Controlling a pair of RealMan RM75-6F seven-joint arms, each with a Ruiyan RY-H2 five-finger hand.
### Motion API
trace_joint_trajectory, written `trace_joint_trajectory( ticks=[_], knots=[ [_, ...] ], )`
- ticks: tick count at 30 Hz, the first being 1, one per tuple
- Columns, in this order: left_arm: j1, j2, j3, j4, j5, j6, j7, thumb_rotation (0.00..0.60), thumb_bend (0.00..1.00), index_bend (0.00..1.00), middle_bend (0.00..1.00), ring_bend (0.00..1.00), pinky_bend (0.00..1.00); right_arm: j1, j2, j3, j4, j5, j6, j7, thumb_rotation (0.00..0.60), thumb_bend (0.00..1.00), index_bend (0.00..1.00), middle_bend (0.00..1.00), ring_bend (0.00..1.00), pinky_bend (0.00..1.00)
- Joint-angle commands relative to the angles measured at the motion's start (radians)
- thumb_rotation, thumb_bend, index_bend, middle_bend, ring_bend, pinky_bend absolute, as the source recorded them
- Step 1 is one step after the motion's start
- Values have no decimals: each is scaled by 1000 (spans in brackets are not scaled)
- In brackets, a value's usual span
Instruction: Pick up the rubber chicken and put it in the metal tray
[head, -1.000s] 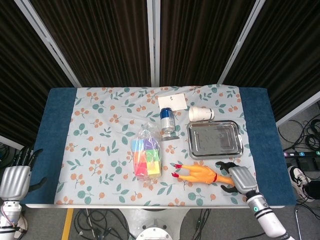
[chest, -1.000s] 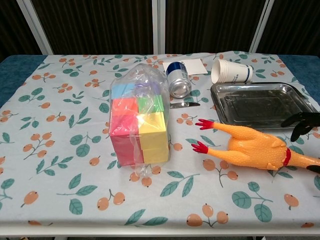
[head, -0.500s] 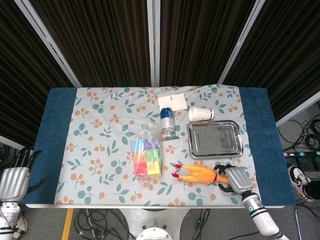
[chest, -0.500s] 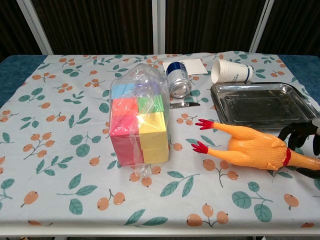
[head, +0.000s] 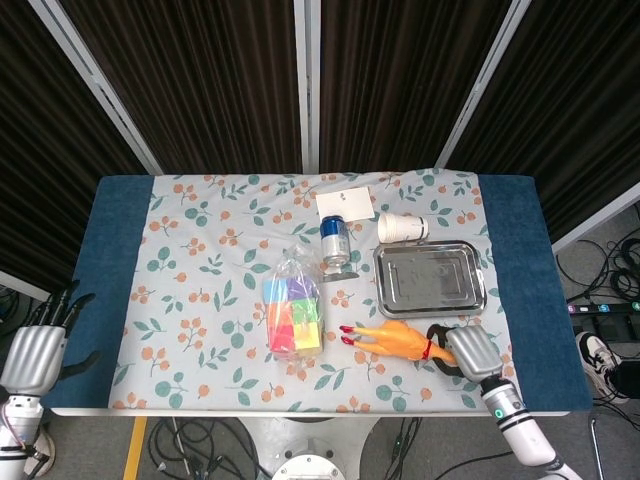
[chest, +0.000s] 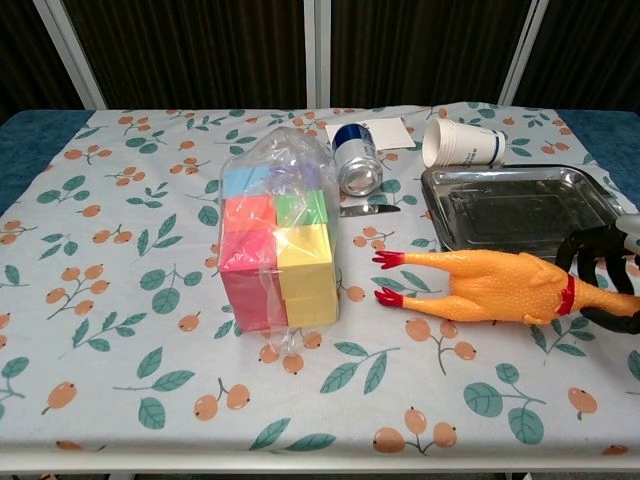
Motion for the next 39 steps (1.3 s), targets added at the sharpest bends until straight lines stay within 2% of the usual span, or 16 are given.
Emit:
trace_joint_trajectory(
  ticks=[1,7,10,15,20,26,32,39],
  knots=[
    [-49,70,-15,-56,57,-23,-101,600,200,214,123,52,188,33,107,7,-49,-92,47,37,600,461,825,708,707,963],
    [-144,158,-42,-144,118,-87,-325,600,193,214,123,51,190,99,303,42,-163,-183,68,72,600,494,840,713,711,968],
    [-210,184,-70,-188,126,-136,-432,600,194,213,123,52,190,147,398,84,-247,-185,49,112,600,507,842,713,711,969],
    [-307,188,-120,-247,95,-222,-522,600,192,201,123,52,191,236,473,168,-328,-153,-4,143,600,521,842,713,711,969],
    [-404,193,-170,-305,23,-334,-546,600,189,185,123,52,191,351,481,247,-378,-91,-112,113,600,521,842,713,712,969],
    [-483,181,-211,-340,-115,-445,-471,600,189,177,118,52,191,473,450,306,-407,10,-242,11,600,522,842,713,711,969],
    [-527,185,-215,-378,-193,-524,-428,600,188,178,119,52,191,565,405,342,-417,128,-316,-108,600,522,842,713,711,969],
    [-572,174,-233,-410,-322,-565,-326,600,188,177,118,52,191,646,352,358,-427,272,-339,-243,600,521,842,713,711,969]
  ],
)
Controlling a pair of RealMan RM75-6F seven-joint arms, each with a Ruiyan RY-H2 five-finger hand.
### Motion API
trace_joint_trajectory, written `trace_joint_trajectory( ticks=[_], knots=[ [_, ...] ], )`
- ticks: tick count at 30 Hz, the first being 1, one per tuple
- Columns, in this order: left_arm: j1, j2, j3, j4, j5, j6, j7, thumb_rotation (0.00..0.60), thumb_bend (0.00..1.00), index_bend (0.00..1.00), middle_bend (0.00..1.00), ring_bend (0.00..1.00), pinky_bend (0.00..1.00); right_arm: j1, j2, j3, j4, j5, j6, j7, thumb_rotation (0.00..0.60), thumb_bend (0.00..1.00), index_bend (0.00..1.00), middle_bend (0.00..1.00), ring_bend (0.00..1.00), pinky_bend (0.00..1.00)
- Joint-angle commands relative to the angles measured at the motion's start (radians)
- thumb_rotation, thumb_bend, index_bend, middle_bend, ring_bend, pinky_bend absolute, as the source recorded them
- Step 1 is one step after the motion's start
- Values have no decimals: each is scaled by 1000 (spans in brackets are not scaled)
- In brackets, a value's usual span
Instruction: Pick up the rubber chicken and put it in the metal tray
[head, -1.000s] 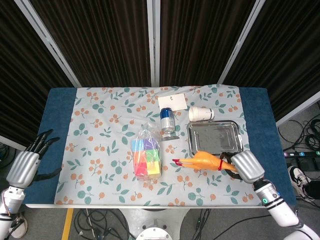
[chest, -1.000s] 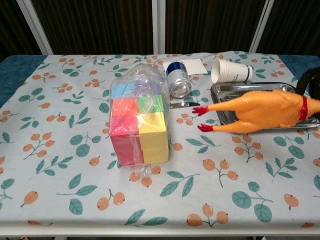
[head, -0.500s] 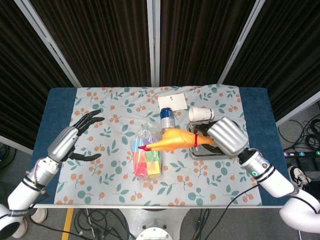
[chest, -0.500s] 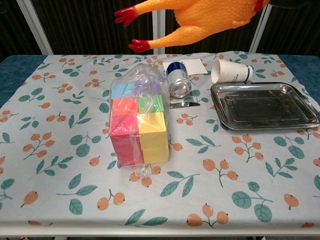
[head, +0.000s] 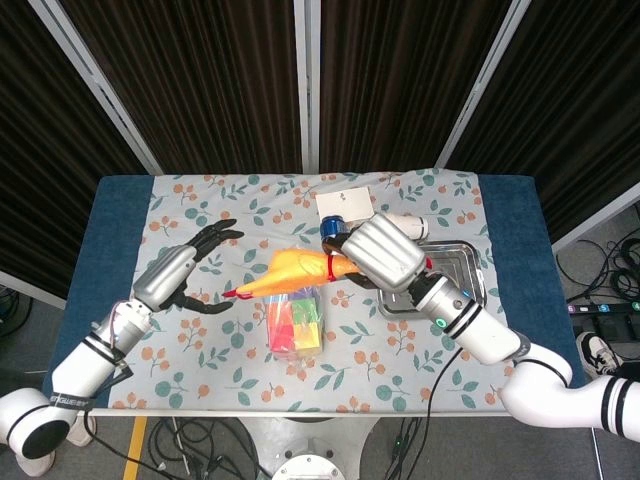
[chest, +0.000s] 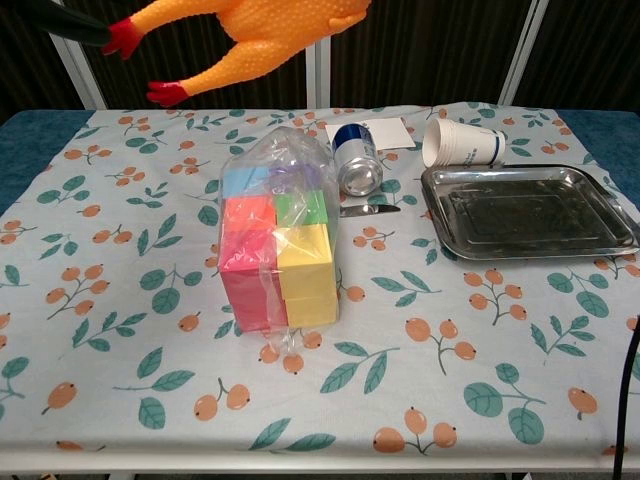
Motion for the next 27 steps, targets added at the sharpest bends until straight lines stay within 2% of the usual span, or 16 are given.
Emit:
trace_joint_trajectory(
  ticks=[1,5,10,17,24,27],
  knots=[
    [-29,-3,-17,-25,-85,-25,49,600,188,177,118,52,191,43,-33,8,-8,72,-10,-75,600,522,842,713,712,969],
    [-53,4,-41,-50,-187,-50,51,600,188,177,118,52,190,81,-68,3,-6,154,2,-146,600,521,842,713,711,969],
    [-77,4,-61,-55,-260,-81,42,600,189,177,118,52,190,121,-106,0,1,221,19,-191,600,521,842,713,711,968],
    [-137,-24,-59,-33,-372,-103,130,600,187,184,121,55,190,180,-153,-3,13,307,44,-249,600,522,842,713,711,968],
    [-172,-68,-44,-26,-480,-36,243,600,189,303,237,167,204,213,-180,-13,7,357,76,-280,600,522,842,713,711,968],
    [-179,-84,-43,-21,-517,-15,268,600,214,383,323,258,249,217,-184,-21,2,364,85,-280,600,521,842,713,711,968]
  ],
)
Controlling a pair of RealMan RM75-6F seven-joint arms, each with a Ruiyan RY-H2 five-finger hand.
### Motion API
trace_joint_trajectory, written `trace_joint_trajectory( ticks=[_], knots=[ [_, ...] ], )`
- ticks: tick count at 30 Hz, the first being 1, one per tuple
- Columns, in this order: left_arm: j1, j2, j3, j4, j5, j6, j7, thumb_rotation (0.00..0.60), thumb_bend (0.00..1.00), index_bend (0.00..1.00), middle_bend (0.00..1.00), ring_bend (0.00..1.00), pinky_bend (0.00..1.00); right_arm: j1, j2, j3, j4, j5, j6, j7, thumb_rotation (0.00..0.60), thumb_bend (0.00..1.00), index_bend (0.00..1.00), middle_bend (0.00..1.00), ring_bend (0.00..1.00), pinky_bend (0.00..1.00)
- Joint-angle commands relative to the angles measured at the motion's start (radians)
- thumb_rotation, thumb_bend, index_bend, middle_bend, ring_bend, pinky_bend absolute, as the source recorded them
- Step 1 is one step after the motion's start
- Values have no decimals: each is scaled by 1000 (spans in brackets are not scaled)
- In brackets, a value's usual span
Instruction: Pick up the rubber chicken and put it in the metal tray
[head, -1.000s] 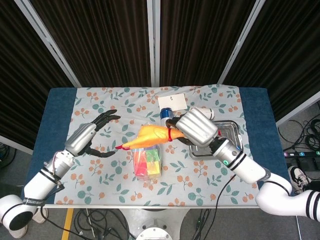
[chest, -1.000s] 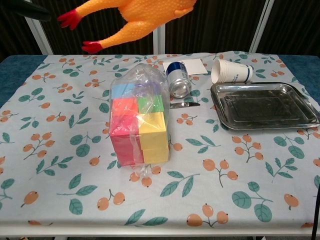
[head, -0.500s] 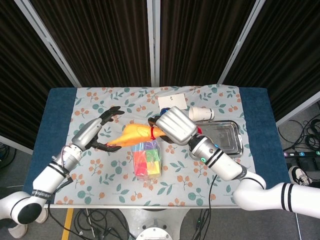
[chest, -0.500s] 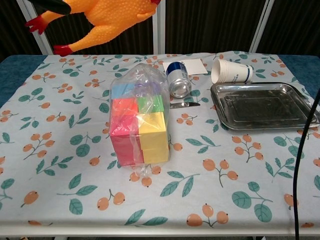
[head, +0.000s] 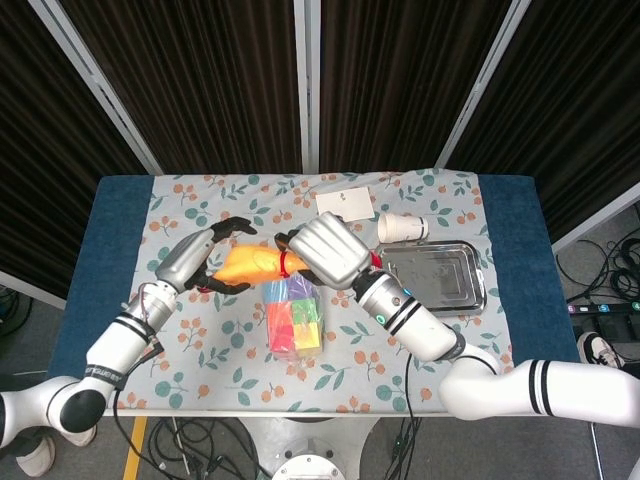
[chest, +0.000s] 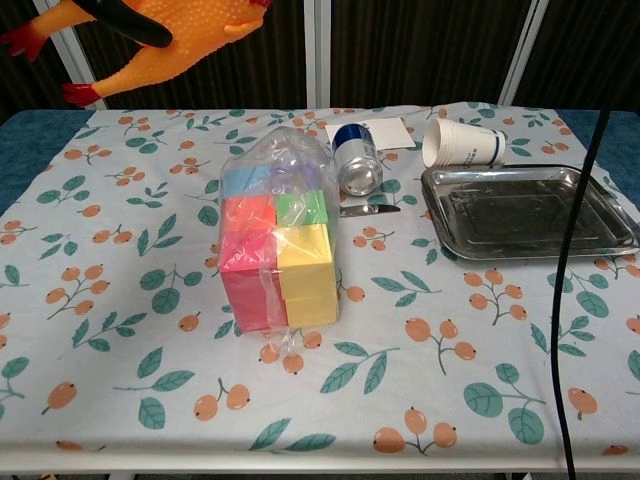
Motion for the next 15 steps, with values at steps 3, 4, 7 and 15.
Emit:
trace_joint_trajectory(
  ticks=[3,4,7,15],
  knots=[
    [-11,-35,0,20,-53,34,26,600,279,478,429,361,359,5,-4,-11,-6,6,7,4,600,521,842,713,711,968],
    [-11,-42,-1,26,-55,41,29,600,306,513,468,399,411,6,-4,-14,-6,6,8,6,600,521,842,713,711,968],
    [-5,-63,-2,46,-60,57,29,600,429,616,608,542,559,4,-3,-18,-13,6,6,25,600,522,842,713,711,968],
    [11,-117,-6,106,-60,80,23,600,681,862,885,791,742,-1,6,-38,-27,-43,-2,62,600,521,842,713,711,968]
  ],
)
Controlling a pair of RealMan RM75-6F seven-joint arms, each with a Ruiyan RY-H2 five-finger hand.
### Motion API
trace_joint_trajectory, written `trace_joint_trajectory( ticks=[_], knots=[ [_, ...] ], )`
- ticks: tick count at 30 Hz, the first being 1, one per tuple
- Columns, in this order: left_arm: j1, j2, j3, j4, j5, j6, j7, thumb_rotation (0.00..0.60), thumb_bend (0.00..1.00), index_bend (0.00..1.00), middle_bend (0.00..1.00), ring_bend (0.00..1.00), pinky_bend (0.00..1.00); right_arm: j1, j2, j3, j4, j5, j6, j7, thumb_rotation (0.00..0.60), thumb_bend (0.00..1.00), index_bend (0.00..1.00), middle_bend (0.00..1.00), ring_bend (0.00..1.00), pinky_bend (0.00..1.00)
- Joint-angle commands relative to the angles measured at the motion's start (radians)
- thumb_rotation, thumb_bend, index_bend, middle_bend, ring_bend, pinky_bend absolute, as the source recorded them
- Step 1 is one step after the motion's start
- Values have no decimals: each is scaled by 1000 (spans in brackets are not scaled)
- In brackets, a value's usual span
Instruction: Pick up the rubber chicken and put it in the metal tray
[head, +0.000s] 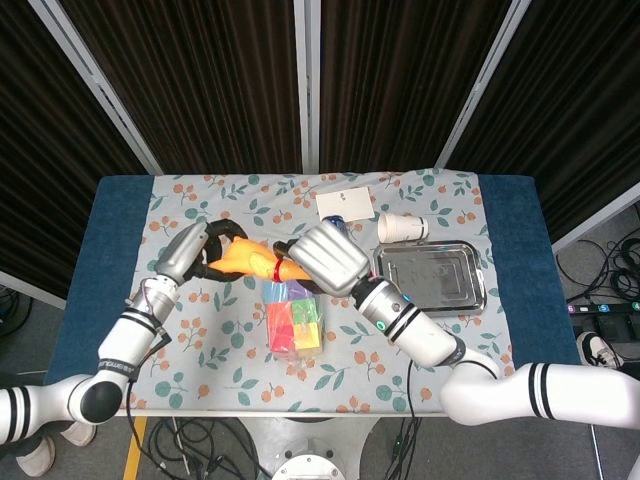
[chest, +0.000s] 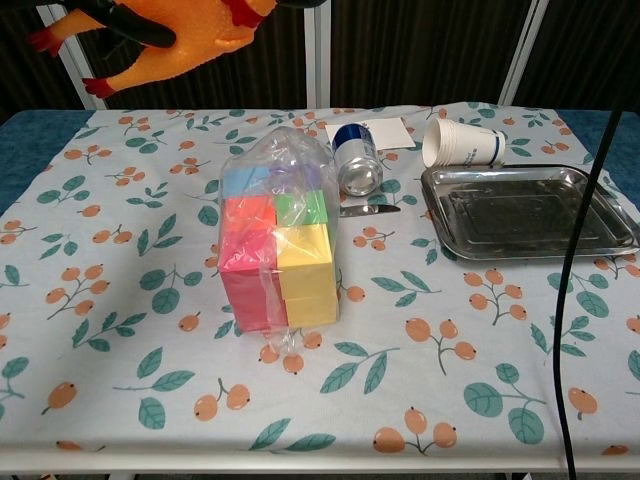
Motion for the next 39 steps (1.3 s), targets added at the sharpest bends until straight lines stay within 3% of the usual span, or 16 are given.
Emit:
trace_joint_trajectory(
  ticks=[1,8,15,16,18,19,22,25,27,39],
  knots=[
    [3,-12,-1,14,-8,1,4,600,704,882,905,804,745,-4,3,-11,-12,-26,0,8,600,521,842,713,711,968],
    [5,-20,-9,32,-50,-13,13,600,762,937,967,844,750,-15,-1,-34,-38,-69,19,7,600,521,842,713,711,968],
    [36,-36,-8,25,17,30,9,600,759,914,945,835,749,-16,-5,-23,-5,-45,28,29,600,521,842,713,711,968],
    [42,-41,-7,25,30,39,6,600,748,881,918,816,747,-15,-4,-22,2,-41,25,32,600,521,842,713,711,968],
    [53,-43,-3,19,58,34,-6,600,686,672,778,686,699,-13,-2,-21,15,-33,18,39,600,521,842,713,711,969],
    [59,-39,-2,14,72,24,-18,600,636,506,659,573,634,-12,0,-20,21,-29,14,42,600,521,842,713,711,969],
    [73,-32,-8,8,105,8,-56,600,555,252,361,287,409,-11,1,-20,29,-22,10,47,600,521,842,713,711,969],
    [87,-36,-7,12,154,19,-68,600,475,180,172,111,267,-9,-2,-19,35,-13,13,48,600,521,842,713,711,969],
    [96,-38,-7,9,181,27,-77,600,420,167,131,79,234,-6,-3,-16,41,-6,12,51,600,521,842,713,711,969],
    [113,0,18,-23,274,-17,-79,600,288,138,51,33,172,21,-11,-13,71,40,18,12,600,522,844,713,711,969]
  ],
)
